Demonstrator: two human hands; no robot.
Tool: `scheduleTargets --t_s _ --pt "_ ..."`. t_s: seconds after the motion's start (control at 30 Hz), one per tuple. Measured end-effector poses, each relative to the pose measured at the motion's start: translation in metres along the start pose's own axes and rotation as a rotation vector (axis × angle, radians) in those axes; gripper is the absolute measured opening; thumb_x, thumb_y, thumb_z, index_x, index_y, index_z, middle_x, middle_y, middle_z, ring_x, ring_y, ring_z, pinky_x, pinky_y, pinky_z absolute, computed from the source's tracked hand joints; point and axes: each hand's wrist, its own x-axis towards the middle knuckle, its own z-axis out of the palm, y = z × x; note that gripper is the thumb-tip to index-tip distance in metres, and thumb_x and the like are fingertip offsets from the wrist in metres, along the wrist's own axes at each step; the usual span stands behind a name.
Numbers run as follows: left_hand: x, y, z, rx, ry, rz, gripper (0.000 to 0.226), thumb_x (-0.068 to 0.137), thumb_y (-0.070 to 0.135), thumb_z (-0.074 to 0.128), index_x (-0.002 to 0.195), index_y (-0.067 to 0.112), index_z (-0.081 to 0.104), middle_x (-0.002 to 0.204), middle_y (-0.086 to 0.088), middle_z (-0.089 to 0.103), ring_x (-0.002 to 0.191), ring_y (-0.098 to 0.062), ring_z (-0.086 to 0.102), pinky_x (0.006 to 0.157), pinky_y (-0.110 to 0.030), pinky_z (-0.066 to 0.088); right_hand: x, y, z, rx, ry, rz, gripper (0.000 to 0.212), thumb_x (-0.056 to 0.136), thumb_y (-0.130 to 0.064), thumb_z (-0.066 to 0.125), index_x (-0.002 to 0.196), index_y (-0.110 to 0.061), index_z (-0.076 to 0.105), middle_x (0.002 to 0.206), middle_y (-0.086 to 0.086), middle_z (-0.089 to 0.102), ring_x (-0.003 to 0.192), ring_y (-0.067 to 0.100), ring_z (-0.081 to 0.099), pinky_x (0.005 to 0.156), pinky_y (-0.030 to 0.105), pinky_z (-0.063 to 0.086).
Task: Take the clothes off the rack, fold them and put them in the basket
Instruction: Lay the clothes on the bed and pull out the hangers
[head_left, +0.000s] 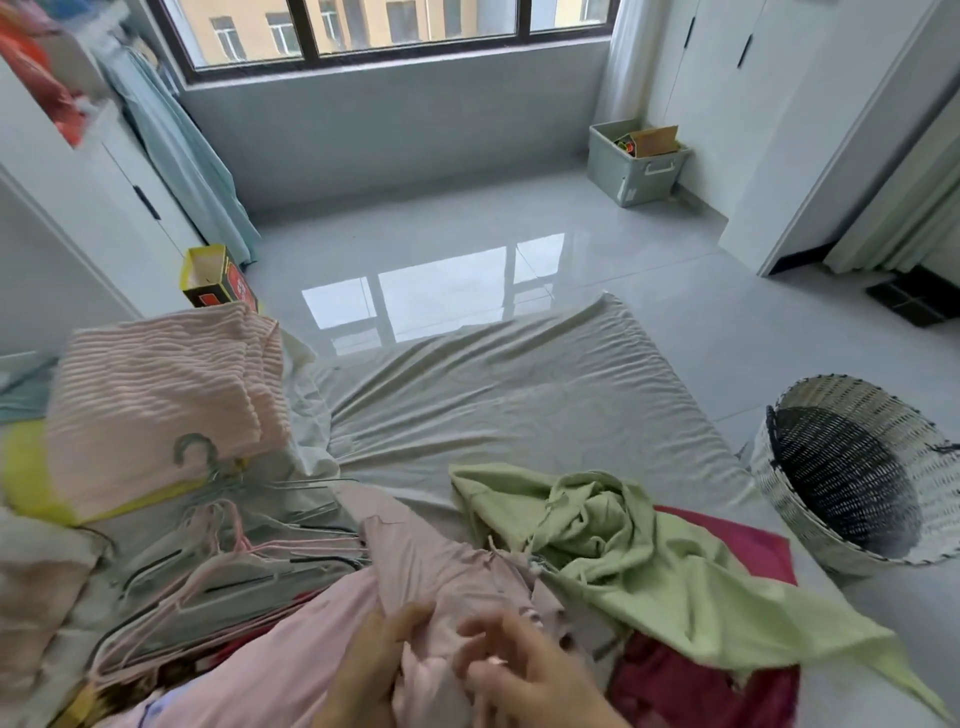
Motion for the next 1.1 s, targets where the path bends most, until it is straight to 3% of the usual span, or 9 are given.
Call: scheduleTargets --t_s 0.1,0.17,0.3,0.5,0.63,0.8,0.9,1.03,1.1 --pt "-0.009 0.002 -0.047 -0.158 0.008 0.005 0.070 0.040 0.029 0.081 0.103 0.001 0.066 0.099 -0.023 0.069 0.098 -0.039 0.064 0.096 -0.058 0.044 0.006 0.001 -0.034 0.053 0.299 0.105 0.011 0.088 -0.003 0.057 0.094 -0.012 0.059 0.090 0.004 0.065 0.060 0.006 0.057 0.055 0.018 0.045" --pt "-0.029 0.017 -0.063 -0.246 -0.001 0.059 0.074 0.043 0.029 0.085 0.108 0.000 0.064 0.104 -0.025 0.067 0.101 -0.040 0.062 0.097 -0.058 0.043 0.024 0.019 -0.034 -0.205 0.426 0.141 0.010 0.089 -0.013 0.057 0.099 -0.015 0.055 0.105 0.008 0.057 0.083 0.011 0.056 0.076 0.020 0.046" --pt "-0.066 0.037 -0.083 -0.336 -0.106 0.106 0.037 0.071 0.004 0.060 0.106 -0.008 0.061 0.101 -0.029 0.067 0.099 -0.043 0.061 0.093 -0.051 0.047 0.056 0.061 -0.006 -0.763 0.171 0.301 0.053 0.084 -0.035 0.052 0.132 -0.014 0.042 0.132 0.003 0.044 0.124 0.020 0.043 0.099 0.024 0.033" --pt "-0.076 0.038 -0.134 -0.357 -0.069 0.144 0.038 0.073 0.007 0.063 0.108 -0.008 0.062 0.104 -0.028 0.066 0.101 -0.041 0.061 0.087 -0.048 0.050 0.065 0.057 0.064 -0.417 0.030 0.355 0.027 0.095 -0.020 0.042 0.069 -0.018 0.050 0.073 -0.003 0.054 0.077 0.013 0.050 0.070 0.025 0.039" --pt "-0.057 0.013 -0.165 -0.309 0.084 0.122 0.032 0.083 0.003 0.061 0.113 -0.007 0.057 0.106 -0.028 0.064 0.102 -0.041 0.060 0.091 -0.048 0.048 0.060 0.021 0.068 -0.240 0.234 0.205 0.035 0.086 -0.034 0.060 0.059 -0.020 0.043 0.053 -0.010 0.044 0.056 0.006 0.039 0.059 0.029 0.033" --pt "-0.028 -0.042 -0.201 -0.360 0.274 0.107 0.042 0.073 0.021 0.068 0.106 -0.004 0.062 0.113 -0.025 0.063 0.108 -0.036 0.058 0.096 -0.045 0.044 0.057 -0.034 0.076 -0.492 0.110 0.074 0.025 0.089 -0.033 0.057 0.078 -0.010 0.059 0.067 -0.005 0.055 0.060 0.008 0.048 0.054 0.021 0.035" --pt "-0.038 -0.032 -0.205 -0.631 0.181 0.043 0.040 0.074 0.024 0.068 0.105 -0.002 0.065 0.121 -0.024 0.060 0.111 -0.033 0.057 0.090 -0.041 0.048 0.058 -0.048 0.085 -0.390 0.119 0.106 0.026 0.092 -0.031 0.055 0.072 -0.014 0.056 0.063 -0.006 0.050 0.059 0.007 0.045 0.053 0.019 0.034" --pt "-0.058 -0.011 -0.209 -0.824 -0.163 0.069 0.074 0.001 0.022 0.091 0.069 0.000 0.076 0.083 -0.018 0.072 0.068 -0.029 0.071 0.060 -0.038 0.058 0.050 -0.049 0.083 0.057 0.213 0.131 0.024 0.083 -0.027 0.067 0.073 -0.006 0.062 0.066 0.003 0.060 0.065 0.014 0.054 0.062 0.025 0.043" --pt "-0.055 -0.013 -0.207 -0.814 -0.162 0.095 0.064 0.013 0.025 0.093 0.070 0.001 0.076 0.085 -0.017 0.073 0.071 -0.026 0.071 0.068 -0.035 0.058 0.046 -0.052 0.080 0.218 0.210 0.142 0.020 0.083 -0.016 0.069 0.069 -0.006 0.059 0.060 0.004 0.062 0.054 0.012 0.057 0.052 0.020 0.045"
